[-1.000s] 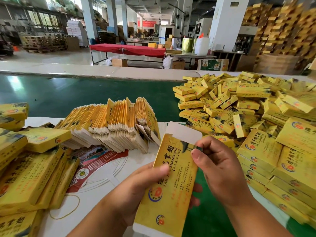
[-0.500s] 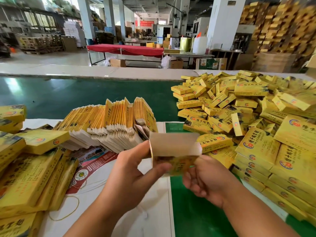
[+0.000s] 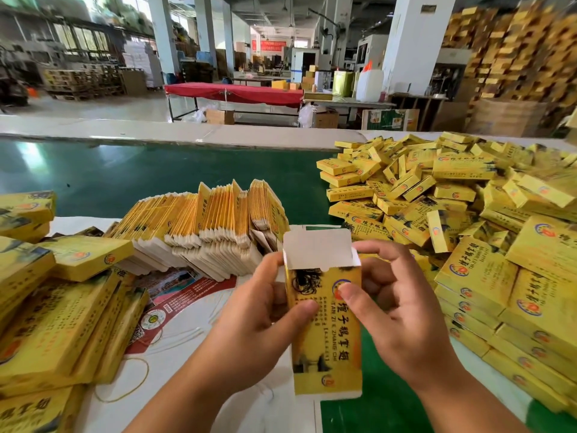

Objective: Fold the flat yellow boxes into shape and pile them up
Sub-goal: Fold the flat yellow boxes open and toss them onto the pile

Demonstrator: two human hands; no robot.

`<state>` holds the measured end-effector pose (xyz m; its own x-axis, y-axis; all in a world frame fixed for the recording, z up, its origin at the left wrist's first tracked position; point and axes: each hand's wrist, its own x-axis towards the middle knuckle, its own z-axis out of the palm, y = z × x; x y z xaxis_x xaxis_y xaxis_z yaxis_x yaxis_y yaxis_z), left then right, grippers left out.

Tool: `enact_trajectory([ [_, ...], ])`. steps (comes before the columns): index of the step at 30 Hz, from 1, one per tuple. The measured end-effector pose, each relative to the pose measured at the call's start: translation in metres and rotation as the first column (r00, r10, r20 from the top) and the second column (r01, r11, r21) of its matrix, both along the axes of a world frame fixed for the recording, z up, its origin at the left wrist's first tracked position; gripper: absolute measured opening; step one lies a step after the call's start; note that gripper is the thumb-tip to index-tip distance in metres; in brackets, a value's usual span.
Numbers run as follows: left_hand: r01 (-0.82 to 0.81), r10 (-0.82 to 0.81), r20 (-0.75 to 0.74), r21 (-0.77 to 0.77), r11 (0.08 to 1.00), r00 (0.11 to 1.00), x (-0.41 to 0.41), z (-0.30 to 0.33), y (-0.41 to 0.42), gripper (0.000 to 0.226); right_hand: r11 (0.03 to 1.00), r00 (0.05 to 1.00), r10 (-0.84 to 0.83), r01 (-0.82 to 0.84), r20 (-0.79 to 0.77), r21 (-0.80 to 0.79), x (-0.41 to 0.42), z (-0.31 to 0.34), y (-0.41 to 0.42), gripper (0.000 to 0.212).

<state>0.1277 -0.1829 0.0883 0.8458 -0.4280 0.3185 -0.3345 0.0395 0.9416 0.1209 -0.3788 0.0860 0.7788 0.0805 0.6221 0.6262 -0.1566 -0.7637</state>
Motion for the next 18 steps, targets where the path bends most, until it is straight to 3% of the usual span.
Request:
enact_trajectory([
  [5, -0.117, 0.126, 0.046, -0.157, 0.981, 0.991, -0.0030, -0.0013, -0.0031, 0.051, 0.993, 0.994, 0.046, -0.034, -0.096, 0.116, 0.0004, 0.0000, 0.0023, 0.025],
  [18, 0.005, -0.010, -0.039, -0.103, 0.995, 0.999, -0.0006, -0.0033, 0.0002, 0.028, 0.999, 0.993, 0.011, -0.005, -0.114, 0.054, 0.0040, 0.0005, 0.0015, 0.010],
])
